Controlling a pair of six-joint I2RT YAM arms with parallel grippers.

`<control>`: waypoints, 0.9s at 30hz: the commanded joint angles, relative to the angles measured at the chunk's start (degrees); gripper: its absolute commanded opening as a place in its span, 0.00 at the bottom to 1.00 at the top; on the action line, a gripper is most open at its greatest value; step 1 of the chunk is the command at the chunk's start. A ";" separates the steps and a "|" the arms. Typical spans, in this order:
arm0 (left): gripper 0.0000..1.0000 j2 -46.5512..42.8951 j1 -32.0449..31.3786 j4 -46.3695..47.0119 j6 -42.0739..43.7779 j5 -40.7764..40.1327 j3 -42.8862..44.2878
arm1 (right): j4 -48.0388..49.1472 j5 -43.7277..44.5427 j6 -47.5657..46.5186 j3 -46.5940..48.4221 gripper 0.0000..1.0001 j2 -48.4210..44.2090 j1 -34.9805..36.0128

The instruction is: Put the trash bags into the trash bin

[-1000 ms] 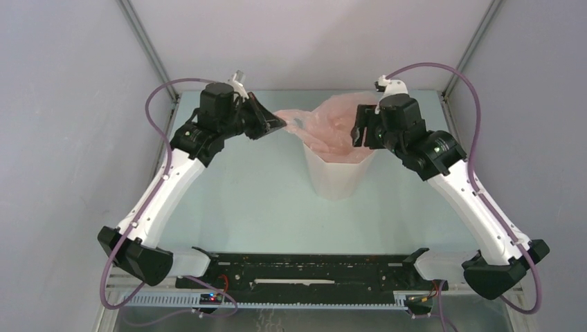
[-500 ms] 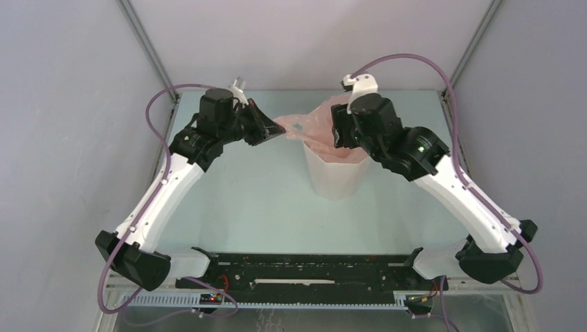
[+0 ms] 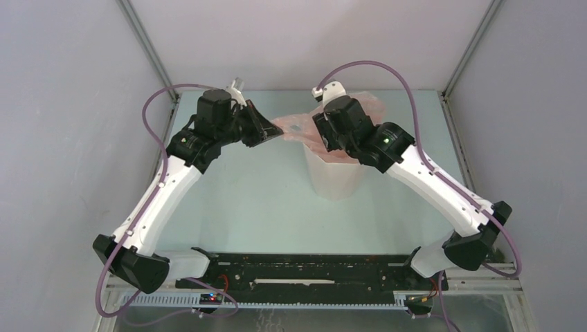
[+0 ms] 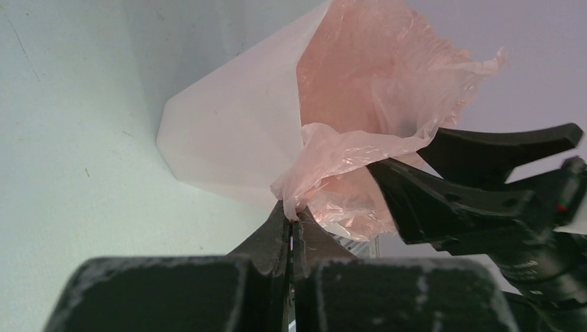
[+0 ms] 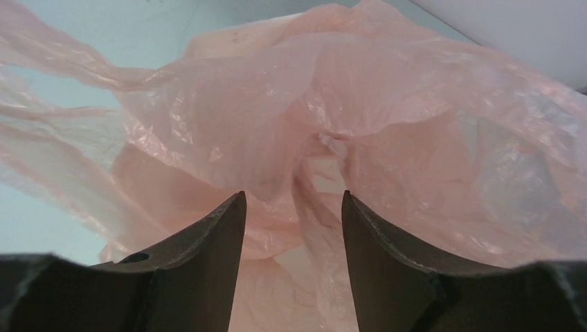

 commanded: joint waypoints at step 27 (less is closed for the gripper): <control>0.00 -2.66 1.13 -0.88 0.52 -1.86 -2.70 | 3.54 -8.98 14.82 -14.79 0.14 -22.33 -6.74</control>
